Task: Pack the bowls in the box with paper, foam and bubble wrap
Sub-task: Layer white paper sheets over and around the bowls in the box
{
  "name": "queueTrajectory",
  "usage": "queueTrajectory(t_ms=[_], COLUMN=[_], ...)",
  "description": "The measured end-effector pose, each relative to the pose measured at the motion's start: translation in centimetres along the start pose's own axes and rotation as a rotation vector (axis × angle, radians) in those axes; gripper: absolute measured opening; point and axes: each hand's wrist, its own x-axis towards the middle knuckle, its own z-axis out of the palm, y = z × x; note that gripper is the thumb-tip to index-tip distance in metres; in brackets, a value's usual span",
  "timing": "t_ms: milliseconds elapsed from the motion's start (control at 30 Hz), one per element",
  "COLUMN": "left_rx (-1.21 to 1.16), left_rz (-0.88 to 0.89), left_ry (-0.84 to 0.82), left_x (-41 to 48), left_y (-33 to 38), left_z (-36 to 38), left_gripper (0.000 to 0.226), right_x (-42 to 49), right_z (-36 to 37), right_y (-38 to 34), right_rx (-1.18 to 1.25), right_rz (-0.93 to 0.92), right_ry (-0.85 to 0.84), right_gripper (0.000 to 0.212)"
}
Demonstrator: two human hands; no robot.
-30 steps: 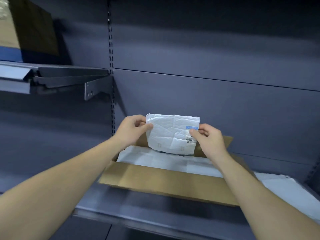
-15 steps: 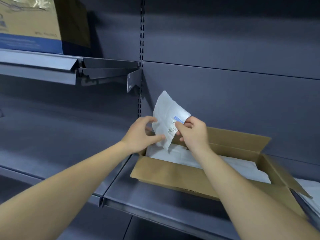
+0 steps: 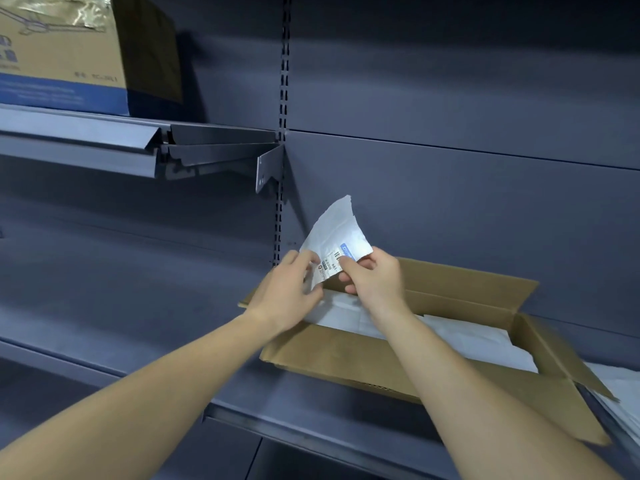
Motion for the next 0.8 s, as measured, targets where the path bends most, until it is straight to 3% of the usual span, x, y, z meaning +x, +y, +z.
queueTrajectory(t_ms=[167, 400, 600, 700, 800], left_rx=[0.037, 0.324, 0.301, 0.241, 0.177], left_rz=[-0.003, 0.033, 0.013, -0.028, -0.064], left_ry=[0.055, -0.018, -0.044, -0.047, -0.046], left_x=[0.1, 0.2, 0.0, -0.2, -0.3], left_y=[-0.5, -0.2, -0.7, -1.0, -1.3], left_z=[-0.3, -1.3, -0.9, -0.8, -0.7], left_gripper=[0.006, 0.027, 0.035, 0.035, 0.033], right_x=[0.0, 0.0, -0.2, 0.1, 0.2], right_z=[0.4, 1.3, 1.2, 0.5, 0.1], right_y=[0.1, -0.9, -1.1, -1.4, -2.3], right_rx=[0.024, 0.053, 0.046, -0.057, -0.307], right_rz=[0.022, 0.02, 0.017, -0.066, -0.204], right_ry=[-0.022, -0.093, -0.096, -0.102, -0.195], right_gripper=[0.024, 0.009, 0.015, 0.054, 0.059])
